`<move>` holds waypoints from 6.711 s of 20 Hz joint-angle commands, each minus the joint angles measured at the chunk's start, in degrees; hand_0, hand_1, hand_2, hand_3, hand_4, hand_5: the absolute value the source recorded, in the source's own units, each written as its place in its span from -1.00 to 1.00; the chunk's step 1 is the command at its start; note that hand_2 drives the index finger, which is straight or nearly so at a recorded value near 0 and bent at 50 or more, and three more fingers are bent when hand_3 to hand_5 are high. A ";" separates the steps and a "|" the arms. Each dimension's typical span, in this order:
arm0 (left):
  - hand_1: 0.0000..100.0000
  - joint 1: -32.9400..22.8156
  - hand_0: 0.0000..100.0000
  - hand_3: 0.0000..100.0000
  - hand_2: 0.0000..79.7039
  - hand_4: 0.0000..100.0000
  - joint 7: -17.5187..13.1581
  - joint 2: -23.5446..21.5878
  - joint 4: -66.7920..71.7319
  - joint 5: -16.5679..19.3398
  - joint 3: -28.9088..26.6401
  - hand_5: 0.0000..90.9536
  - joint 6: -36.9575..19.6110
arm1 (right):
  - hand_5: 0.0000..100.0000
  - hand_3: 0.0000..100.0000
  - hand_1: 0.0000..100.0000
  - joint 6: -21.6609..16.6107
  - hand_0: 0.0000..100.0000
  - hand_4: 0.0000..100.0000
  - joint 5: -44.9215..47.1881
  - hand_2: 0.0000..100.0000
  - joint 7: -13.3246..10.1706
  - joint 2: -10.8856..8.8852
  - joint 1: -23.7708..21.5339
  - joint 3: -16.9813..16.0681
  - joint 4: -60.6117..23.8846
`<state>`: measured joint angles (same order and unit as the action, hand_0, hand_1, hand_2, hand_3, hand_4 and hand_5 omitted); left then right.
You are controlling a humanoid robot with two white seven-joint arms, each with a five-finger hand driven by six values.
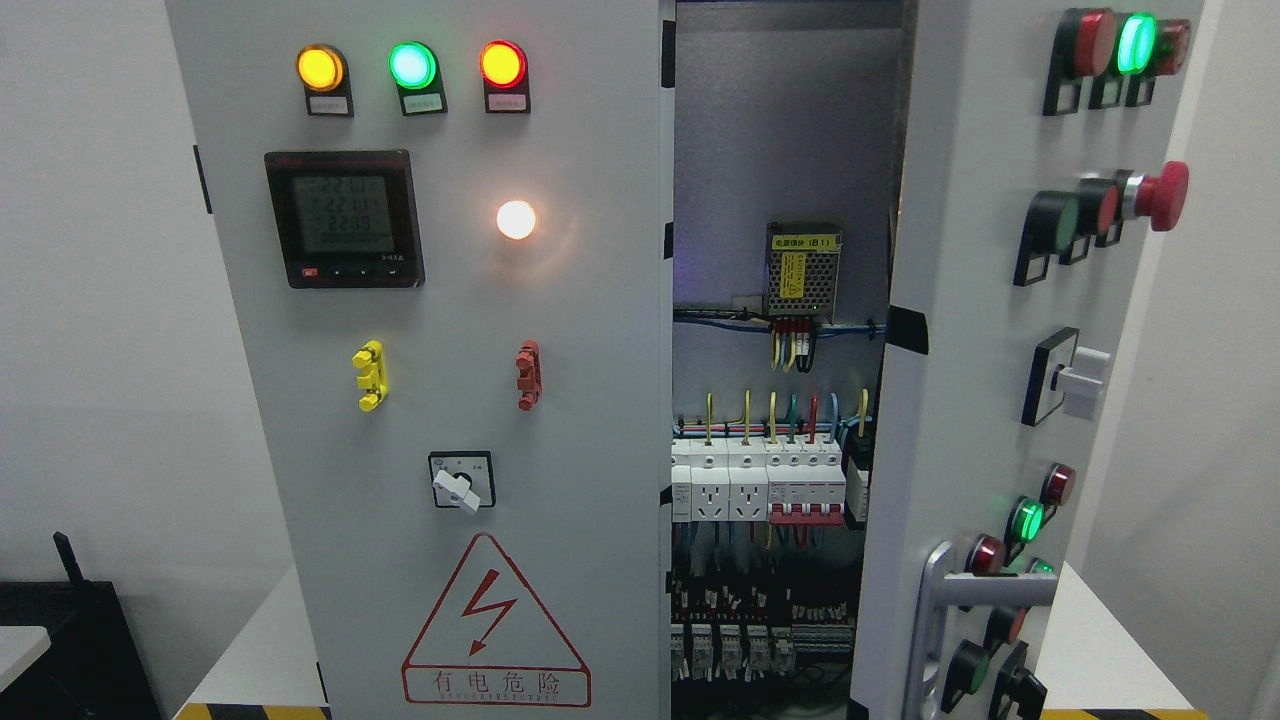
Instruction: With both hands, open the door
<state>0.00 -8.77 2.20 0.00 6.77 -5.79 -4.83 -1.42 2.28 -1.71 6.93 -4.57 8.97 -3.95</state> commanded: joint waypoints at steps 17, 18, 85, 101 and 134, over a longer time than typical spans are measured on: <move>-1.00 -38.30 -1.00 -1.00 -1.00 -0.94 -2.56 -13.26 -72.89 -19.93 7.12 -1.00 -2.03 | -1.00 -1.00 -1.00 0.01 -0.79 -1.00 0.00 -1.00 0.04 0.01 0.00 0.00 0.00; -1.00 -40.84 -1.00 -1.00 -1.00 -0.94 -3.01 -14.93 -77.99 -22.65 6.41 -1.00 -2.46 | -1.00 -1.00 -1.00 0.01 -0.79 -1.00 0.00 -1.00 0.04 0.01 0.00 0.00 0.00; -1.00 -61.61 -1.00 -1.00 -1.00 -0.94 -35.35 -76.99 -103.44 -89.39 -44.57 -1.00 -8.53 | -1.00 -1.00 -1.00 0.01 -0.79 -1.00 0.00 -1.00 0.04 0.01 0.00 0.00 0.00; -1.00 -28.68 -1.00 -1.00 -1.00 -0.94 -35.00 -79.37 -103.44 -88.60 -14.09 -1.00 -0.20 | -1.00 -1.00 -1.00 0.01 -0.79 -1.00 0.00 -1.00 0.04 0.01 0.00 0.00 0.00; -1.00 45.51 -1.00 -1.00 -1.00 -0.94 -31.57 -68.73 -103.44 -94.47 49.27 -1.00 16.18 | -1.00 -1.00 -1.00 0.01 -0.79 -1.00 0.00 -1.00 0.04 0.01 0.00 0.00 0.00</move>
<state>37.29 -40.36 -66.55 -103.39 -82.09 26.17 12.83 -1.41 2.28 -1.72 6.95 -4.57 8.97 -3.96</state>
